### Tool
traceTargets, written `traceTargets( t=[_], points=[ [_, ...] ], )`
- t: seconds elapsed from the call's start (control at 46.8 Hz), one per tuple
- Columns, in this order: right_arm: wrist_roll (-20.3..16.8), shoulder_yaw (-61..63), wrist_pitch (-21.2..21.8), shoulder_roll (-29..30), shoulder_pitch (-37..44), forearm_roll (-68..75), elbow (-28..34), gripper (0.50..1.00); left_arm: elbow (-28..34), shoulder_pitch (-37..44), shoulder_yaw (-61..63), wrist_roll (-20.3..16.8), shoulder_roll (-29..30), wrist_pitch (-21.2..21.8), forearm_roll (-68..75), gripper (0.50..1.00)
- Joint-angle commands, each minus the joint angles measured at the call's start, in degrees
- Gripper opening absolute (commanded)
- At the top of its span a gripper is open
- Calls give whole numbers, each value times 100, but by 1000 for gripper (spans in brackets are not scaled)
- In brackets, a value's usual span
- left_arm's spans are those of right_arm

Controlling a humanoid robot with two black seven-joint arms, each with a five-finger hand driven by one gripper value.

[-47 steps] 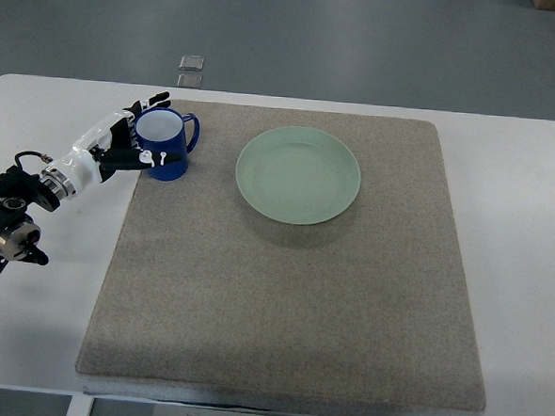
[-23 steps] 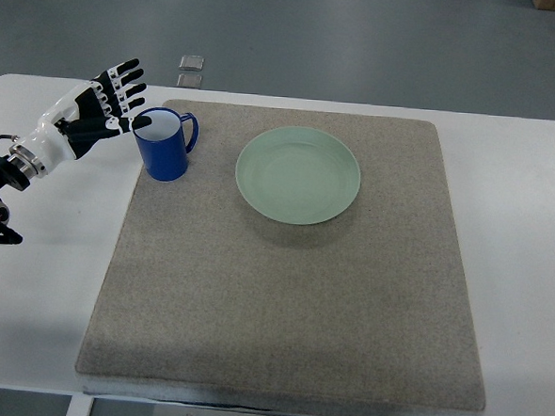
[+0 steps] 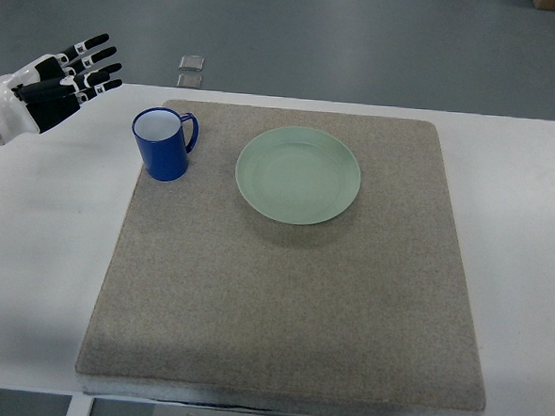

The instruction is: Place cup left of plate with left hand

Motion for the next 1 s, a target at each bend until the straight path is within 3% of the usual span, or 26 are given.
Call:
traceTargets(
  t=[0.0,0.321,0.534,0.983],
  points=[
    [0,0,0,0,0,-9,0,932,17,-71,-8,237,30,-50,-402,1000],
    [0,0,0,0,0,0,0,932,228,-167,1,940,92,-52,-1255,1000],
    [0,0,0,0,0,0,0,932,465,-185,-8,1617,92,-52,-2108,1000],
    [0,9,62,0,-9,18,70,932,615,-414,10,1872,66,-52,-2179,1000]
  ],
)
